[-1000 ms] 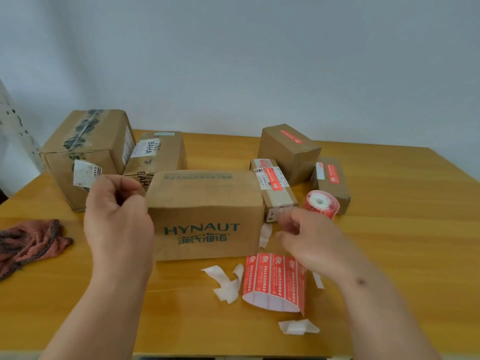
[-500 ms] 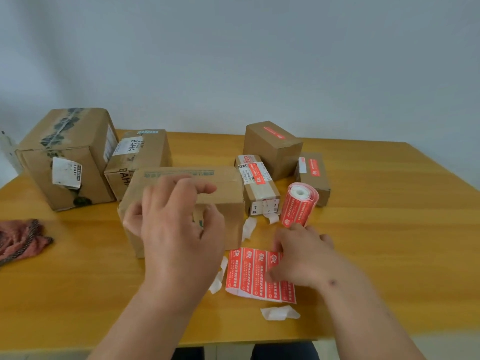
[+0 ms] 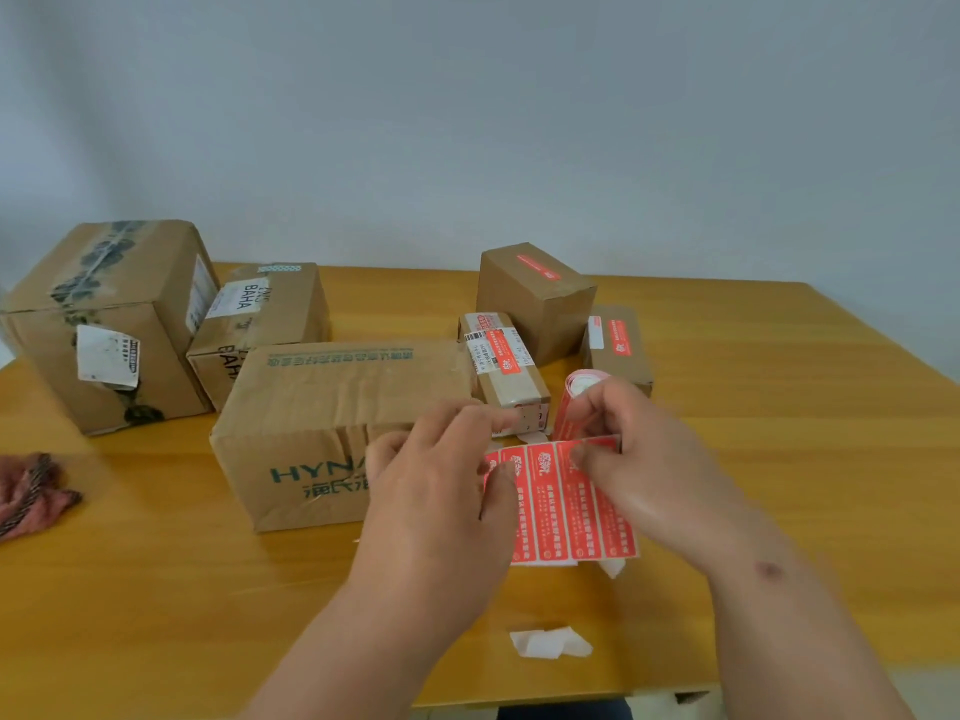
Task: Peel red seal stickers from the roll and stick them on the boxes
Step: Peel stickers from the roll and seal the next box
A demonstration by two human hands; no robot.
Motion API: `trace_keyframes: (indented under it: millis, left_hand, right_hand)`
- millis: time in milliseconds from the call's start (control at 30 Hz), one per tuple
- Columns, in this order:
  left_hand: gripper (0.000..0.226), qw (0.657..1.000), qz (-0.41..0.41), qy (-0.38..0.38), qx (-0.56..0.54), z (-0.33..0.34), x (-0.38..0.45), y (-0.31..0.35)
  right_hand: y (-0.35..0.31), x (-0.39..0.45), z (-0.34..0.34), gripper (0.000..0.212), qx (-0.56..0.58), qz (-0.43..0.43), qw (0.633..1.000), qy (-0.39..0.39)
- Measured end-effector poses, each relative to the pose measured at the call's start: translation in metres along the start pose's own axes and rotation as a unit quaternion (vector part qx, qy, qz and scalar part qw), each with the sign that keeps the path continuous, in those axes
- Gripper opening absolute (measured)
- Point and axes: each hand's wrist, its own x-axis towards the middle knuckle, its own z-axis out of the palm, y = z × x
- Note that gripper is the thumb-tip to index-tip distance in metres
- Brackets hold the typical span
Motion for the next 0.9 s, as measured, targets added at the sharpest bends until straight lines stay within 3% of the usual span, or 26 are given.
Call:
trace_keyframes:
  millis: [133,200,267,400,533,667,767,900]
  left_hand:
    - [0.043,0.998,0.001,-0.056,0.004,0.006,0.006,0.013]
    - [0.03,0.998,-0.003,-0.065,-0.022,0.008,0.009,0.018]
    - [0.008,0.996,-0.025,-0.04,-0.079,0.009,0.011,0.019]
    - [0.018,0.953,-0.137,-0.009,-0.269,0.009,0.012,0.02]
    - [0.012,0.879,-0.209,-0.002,-0.43,0.012,0.014,0.017]
    - [0.013,0.846,-0.233,-0.016,-0.479,0.015,0.014,0.018]
    - [0.006,0.873,-0.228,-0.012,-0.431,0.013,0.014,0.016]
    - [0.023,0.956,-0.146,0.079,-0.244,0.004,0.013,0.015]
  right_hand:
    - [-0.013,-0.012,-0.019,0.021,0.071,-0.079,0.994,-0.009]
    - [-0.017,-0.014,-0.022,0.024,0.096,-0.096,0.991,0.01]
    - [-0.017,-0.014,-0.019,0.028,0.124,-0.097,0.985,0.064]
    - [-0.01,-0.009,-0.015,0.039,0.124,-0.051,0.968,0.212]
    - [-0.006,-0.009,-0.016,0.035,0.311,0.013,0.941,0.13]
    - [-0.004,-0.007,-0.008,0.023,0.33,0.014,0.939,0.096]
    - [-0.001,-0.002,-0.006,0.019,0.313,0.006,0.946,0.087]
    - [-0.004,-0.003,-0.01,0.025,0.215,-0.03,0.975,0.036]
